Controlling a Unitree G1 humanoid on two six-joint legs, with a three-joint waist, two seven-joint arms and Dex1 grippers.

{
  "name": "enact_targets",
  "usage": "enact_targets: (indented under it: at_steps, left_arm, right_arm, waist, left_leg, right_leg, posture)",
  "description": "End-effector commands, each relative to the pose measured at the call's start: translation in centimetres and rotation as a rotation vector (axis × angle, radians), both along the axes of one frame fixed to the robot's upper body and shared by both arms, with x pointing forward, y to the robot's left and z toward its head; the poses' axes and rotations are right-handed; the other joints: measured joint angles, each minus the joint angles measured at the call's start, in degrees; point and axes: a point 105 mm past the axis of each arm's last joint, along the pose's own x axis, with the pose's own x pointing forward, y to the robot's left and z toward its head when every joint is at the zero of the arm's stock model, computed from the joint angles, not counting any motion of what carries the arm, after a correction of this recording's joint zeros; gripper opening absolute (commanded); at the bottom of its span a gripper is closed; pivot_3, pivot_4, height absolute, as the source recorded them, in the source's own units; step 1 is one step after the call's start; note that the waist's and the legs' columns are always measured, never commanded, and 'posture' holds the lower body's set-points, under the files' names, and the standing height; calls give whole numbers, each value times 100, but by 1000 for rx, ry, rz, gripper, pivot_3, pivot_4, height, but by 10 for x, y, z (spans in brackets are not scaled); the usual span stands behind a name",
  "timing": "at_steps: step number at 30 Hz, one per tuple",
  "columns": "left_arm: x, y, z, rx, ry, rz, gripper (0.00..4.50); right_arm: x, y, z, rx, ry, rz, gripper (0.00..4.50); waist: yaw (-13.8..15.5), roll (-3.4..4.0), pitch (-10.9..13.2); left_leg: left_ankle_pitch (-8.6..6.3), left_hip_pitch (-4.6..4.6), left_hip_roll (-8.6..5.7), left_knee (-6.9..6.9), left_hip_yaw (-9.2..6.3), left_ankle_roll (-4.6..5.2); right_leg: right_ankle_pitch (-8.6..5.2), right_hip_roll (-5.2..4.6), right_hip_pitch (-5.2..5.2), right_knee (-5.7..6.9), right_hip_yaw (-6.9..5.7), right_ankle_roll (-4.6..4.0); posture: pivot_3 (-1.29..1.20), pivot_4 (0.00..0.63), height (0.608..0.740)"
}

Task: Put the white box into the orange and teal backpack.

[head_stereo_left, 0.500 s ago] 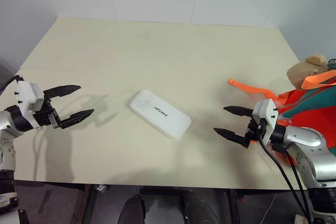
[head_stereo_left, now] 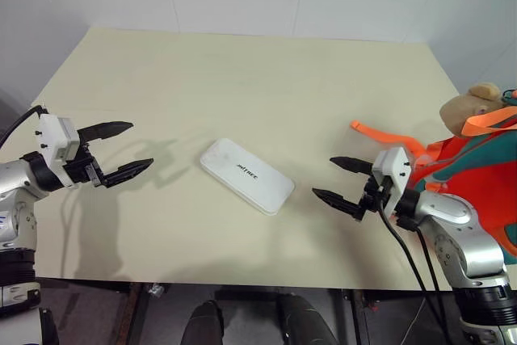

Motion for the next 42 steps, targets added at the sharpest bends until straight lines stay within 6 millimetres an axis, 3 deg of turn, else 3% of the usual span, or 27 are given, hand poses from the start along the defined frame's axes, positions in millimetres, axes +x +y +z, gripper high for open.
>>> enact_targets:
  at_steps: [1, 7, 12, 13, 25, 30, 42]
  left_arm:
    - [3, 3, 10, 2, -84, 18, 3900]
    - [29, 2, 3, -23, -23, 80, 2010]
    - [52, -3, -18, 34, 78, 94, 339]
    - [56, -4, -20, 29, 90, 96, 20]
    - [100, -35, -38, -79, 292, 129, 20]
    - [105, -53, -39, -110, 321, 83, 20]
    - [106, -89, -60, -54, 426, -15, 20]
  right_arm:
    - [6, -6, 5, -44, -30, -98, 3891]
    - [-3, 6, -1, -55, 12, -83, 1813]
    - [-3, 14, -4, -66, 12, -119, 22]
    - [-3, 15, -4, -69, 11, -124, 0]
    - [-13, 37, -21, -107, 59, -141, 0]
    - [-12, 37, -28, -141, 79, -161, 0]
    - [-7, 65, -31, -177, 67, -144, 0]
  waist:
    - [12, 0, 0]
    - [22, 0, 0]
    - [7, 0, 0]
    - [3, 0, 0]
    - [24, -2, 0]
    - [26, -2, 0]
    - [30, -2, 0]
  left_leg:
    - [0, 0, 0, 2, 0, 0]
    - [0, -4, -1, 7, -2, 0]
    - [0, -10, -4, 27, -3, 0]
    - [0, -10, -4, 27, -2, 0]
    - [-1, -22, -5, 31, -7, 2]
    - [-1, -23, -5, 29, -7, 1]
    - [-1, -23, -6, 29, -7, 1]
  right_leg:
    - [0, 0, 0, 2, 0, -1]
    - [0, 1, -1, 4, -1, 1]
    - [5, 3, 0, 10, 1, 10]
    - [6, 3, 0, 10, 3, 11]
    - [7, 7, -8, 11, 1, 15]
    - [7, 7, -8, 10, 1, 16]
    - [8, 8, -10, 12, 1, 17]
  posture:
    - [0, 150, 740]
    - [0, 150, 740]
    - [0, 150, 740]
    - [0, 150, 740]
    - [0, 150, 740]
    - [0, 150, 740]
    - [0, 150, 740]
